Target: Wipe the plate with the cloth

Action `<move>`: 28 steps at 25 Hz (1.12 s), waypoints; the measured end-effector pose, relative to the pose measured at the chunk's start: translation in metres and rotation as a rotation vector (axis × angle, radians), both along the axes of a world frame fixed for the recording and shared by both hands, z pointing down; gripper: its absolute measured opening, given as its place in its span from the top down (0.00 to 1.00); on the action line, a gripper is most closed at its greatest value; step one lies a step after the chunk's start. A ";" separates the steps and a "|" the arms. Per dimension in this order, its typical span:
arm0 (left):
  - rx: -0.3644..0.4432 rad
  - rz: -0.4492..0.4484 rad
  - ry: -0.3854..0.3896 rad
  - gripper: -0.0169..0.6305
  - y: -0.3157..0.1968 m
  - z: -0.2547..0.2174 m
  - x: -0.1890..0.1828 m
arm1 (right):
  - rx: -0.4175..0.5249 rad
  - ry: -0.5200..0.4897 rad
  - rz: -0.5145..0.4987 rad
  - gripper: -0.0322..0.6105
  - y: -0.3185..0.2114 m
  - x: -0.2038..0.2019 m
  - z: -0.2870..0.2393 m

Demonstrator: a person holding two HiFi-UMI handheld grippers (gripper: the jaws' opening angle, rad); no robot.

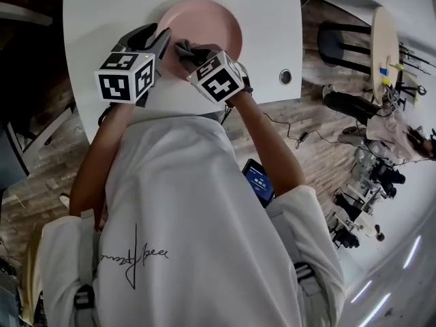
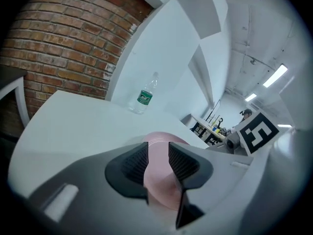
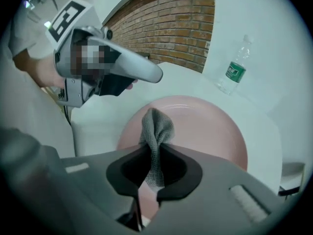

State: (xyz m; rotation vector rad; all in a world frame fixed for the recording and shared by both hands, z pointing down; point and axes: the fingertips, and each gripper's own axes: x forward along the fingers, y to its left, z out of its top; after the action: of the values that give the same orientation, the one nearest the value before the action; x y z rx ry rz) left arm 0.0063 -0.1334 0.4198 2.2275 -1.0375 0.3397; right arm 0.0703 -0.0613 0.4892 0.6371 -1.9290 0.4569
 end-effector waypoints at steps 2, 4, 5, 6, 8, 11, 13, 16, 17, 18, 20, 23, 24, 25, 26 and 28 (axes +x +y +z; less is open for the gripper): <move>0.008 0.020 -0.011 0.75 0.002 -0.003 0.006 | -0.004 -0.070 0.056 0.89 0.001 0.003 -0.006; 0.016 0.028 -0.009 0.76 0.006 -0.007 0.011 | 0.014 -0.147 0.112 0.89 0.002 0.008 -0.016; 0.023 0.028 -0.005 0.78 0.009 -0.011 0.013 | 0.031 -0.192 0.139 0.89 0.003 0.011 -0.024; 0.034 0.028 -0.001 0.80 0.011 -0.016 0.015 | 0.049 -0.236 0.162 0.89 0.003 0.013 -0.032; 0.063 0.031 0.006 0.82 0.013 -0.028 0.021 | 0.083 -0.308 0.192 0.89 0.005 0.018 -0.050; 0.092 0.051 0.001 0.84 0.017 -0.041 0.026 | 0.126 -0.366 0.211 0.89 0.011 0.023 -0.071; 0.099 0.068 0.001 0.84 0.020 -0.045 0.030 | 0.149 -0.402 0.229 0.90 0.013 0.027 -0.082; 0.124 0.081 0.023 0.86 0.026 -0.057 0.036 | 0.173 -0.456 0.273 0.90 0.015 0.034 -0.099; 0.138 0.084 0.028 0.87 0.028 -0.063 0.038 | 0.182 -0.473 0.287 0.90 0.016 0.037 -0.105; 0.156 0.085 0.032 0.89 0.030 -0.069 0.039 | 0.190 -0.491 0.300 0.90 0.017 0.039 -0.111; 0.195 0.083 0.040 0.92 0.033 -0.084 0.040 | 0.207 -0.530 0.326 0.90 0.019 0.044 -0.124; 0.246 0.078 0.056 0.95 0.035 -0.106 0.038 | 0.240 -0.576 0.357 0.90 0.019 0.052 -0.143; 0.257 0.078 0.061 0.95 0.036 -0.113 0.037 | 0.249 -0.588 0.364 0.90 0.020 0.054 -0.148; 0.264 0.078 0.067 0.95 0.038 -0.118 0.036 | 0.257 -0.599 0.371 0.90 0.020 0.055 -0.153; 0.266 0.077 0.076 0.95 0.039 -0.122 0.036 | 0.264 -0.607 0.376 0.90 0.021 0.057 -0.156; 0.264 0.066 0.104 0.95 0.041 -0.128 0.036 | 0.280 -0.619 0.383 0.90 0.023 0.061 -0.161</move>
State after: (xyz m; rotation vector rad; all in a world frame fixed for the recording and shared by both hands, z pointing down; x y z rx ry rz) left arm 0.0419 -0.0921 0.2917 2.4892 -1.0024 0.1182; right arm 0.1309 -0.0386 0.3279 1.1610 -2.4881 0.6874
